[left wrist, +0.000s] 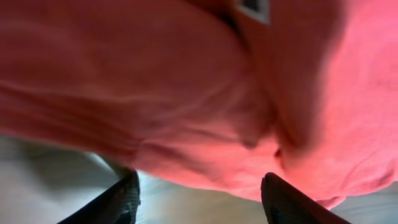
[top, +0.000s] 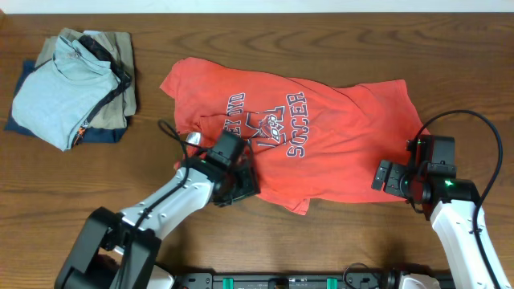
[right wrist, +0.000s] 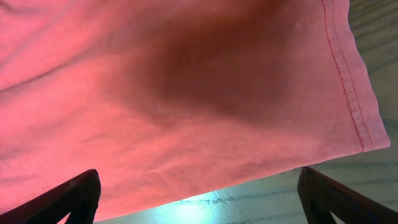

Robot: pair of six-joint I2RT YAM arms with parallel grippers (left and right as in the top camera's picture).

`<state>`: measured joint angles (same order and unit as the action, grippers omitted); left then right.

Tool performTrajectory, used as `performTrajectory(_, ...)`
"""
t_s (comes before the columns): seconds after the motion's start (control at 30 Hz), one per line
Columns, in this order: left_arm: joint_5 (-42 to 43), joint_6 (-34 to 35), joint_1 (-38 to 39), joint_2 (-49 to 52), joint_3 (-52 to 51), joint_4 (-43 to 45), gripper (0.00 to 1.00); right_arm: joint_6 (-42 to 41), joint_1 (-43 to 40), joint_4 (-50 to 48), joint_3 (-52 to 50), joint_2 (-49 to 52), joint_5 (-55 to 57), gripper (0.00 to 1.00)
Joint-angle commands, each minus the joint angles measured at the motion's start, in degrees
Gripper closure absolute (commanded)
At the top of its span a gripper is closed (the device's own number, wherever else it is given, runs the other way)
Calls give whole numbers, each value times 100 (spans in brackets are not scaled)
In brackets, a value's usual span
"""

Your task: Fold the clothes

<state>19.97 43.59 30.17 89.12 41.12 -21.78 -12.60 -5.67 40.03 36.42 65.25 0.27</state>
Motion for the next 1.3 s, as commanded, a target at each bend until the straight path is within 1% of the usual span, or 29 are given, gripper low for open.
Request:
performTrajectory(0.0, -264, 404, 234, 455, -59, 133, 37, -68, -81, 11, 68, 13, 79, 1)
performTrajectory(0.07, -269, 461, 310, 660, -59, 304, 39, -68, -81, 11, 68, 13, 79, 1)
performTrajectory(0.1, -269, 461, 326, 765, -59, 391, 42, -66, -81, 11, 68, 13, 79, 1)
performTrajectory(0.17, -271, 479, 319, 920, -59, 437, 59, -66, -81, 17, 68, 13, 79, 1)
performTrajectory(0.2, -273, 476, 299, 968, -59, 424, 71, -66, -81, 28, 68, 13, 79, 1)
performTrajectory(0.23, -278, 474, 284, 984, -59, 389, 81, -63, -81, 46, 68, 13, 81, 1)
performTrajectory(0.27, -310, 476, 264, 984, -59, 332, 94, -63, -81, 55, 68, 13, 81, 1)
performTrajectory(0.5, -310, 444, 118, 966, -59, -243, 94, -63, -81, 42, 68, 13, 92, 1)
performTrajectory(0.63, -361, 22, -94, 920, -57, -684, 94, -66, -81, 72, 68, 13, 153, 1)
performTrajectory(0.7, -645, -35, -350, 811, -57, -1038, 94, -70, -81, 120, 68, 13, 264, 1)
performTrajectory(0.83, -1473, -393, -1207, 361, -57, -1646, 94, -125, -83, 240, 68, 13, 365, 1)
performTrajectory(0.9, -1794, -501, -1727, 85, -57, -1843, 94, -472, -114, 341, 68, 26, 586, 1)
performTrajectory(0.97, -1827, -664, -2264, -177, -57, -1956, 94, -809, -188, 398, 68, 61, 748, 1)
performTrajectory(1.1, -1808, -863, -3084, -535, -57, -2122, 94, -1123, -393, 348, 68, 181, 743, 1)
performTrajectory(1.17, -1751, -935, -3281, -599, -57, -2151, 94, -1231, -492, 350, 66, 258, 745, 1)
performTrajectory(1.27, -1635, -979, -3329, -601, -59, -2214, 94, -1360, -638, 348, 63, 417, 745, 1)
